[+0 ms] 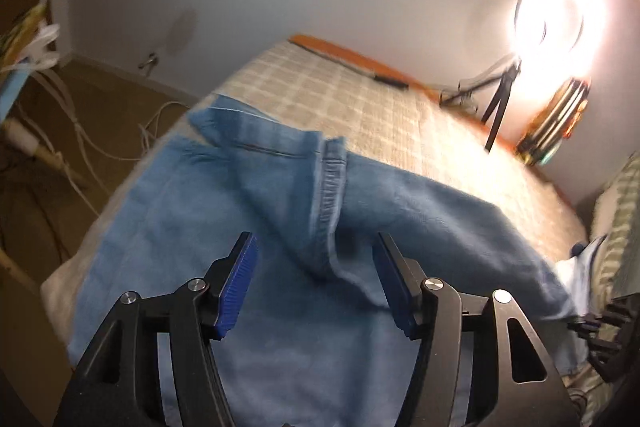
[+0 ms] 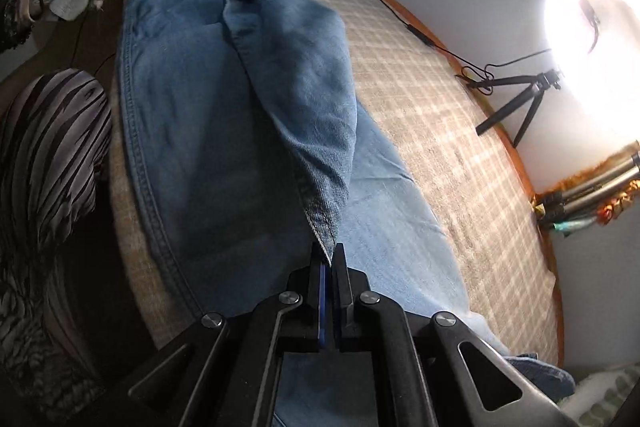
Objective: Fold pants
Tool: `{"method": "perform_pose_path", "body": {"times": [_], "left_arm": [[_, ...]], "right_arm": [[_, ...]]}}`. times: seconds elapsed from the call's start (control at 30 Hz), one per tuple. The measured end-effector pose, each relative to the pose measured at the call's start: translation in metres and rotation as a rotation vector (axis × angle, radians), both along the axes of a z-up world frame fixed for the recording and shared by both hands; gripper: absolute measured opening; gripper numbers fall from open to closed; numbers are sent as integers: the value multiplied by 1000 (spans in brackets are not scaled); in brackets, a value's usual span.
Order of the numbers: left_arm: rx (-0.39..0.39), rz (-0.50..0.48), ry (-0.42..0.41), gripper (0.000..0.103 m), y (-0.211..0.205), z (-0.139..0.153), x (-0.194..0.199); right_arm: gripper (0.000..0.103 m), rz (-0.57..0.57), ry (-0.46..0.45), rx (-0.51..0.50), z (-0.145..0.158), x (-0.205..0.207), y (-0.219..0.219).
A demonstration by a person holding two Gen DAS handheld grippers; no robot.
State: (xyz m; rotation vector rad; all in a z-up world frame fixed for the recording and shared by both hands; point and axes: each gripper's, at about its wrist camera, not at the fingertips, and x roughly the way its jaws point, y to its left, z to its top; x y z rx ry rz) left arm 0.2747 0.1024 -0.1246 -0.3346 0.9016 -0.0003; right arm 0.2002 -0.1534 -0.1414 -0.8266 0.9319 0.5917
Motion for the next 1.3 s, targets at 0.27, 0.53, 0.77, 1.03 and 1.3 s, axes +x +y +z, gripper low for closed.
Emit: {"method": "perform_pose_path", "body": {"times": [0.27,0.53,0.77,1.03,1.3], "left_arm": [[235,23,92,38,-30,-41,29],[23,198,38,9,34,-47,-11],[-54,243,51,19,49,-51,1],[-119,237,-24,3,62,-18,15],[-144,205,-214,2,75,80,12]], "right_arm": [[0,-50,-14,36,4,6,-15],[0,-57,-15,52,-2,8,-23],[0,-55,-25,35,-9,13,-18],[0,-113,-95,18,0,25,-21],[0,-232,-320,63,70,58,-13]]}}
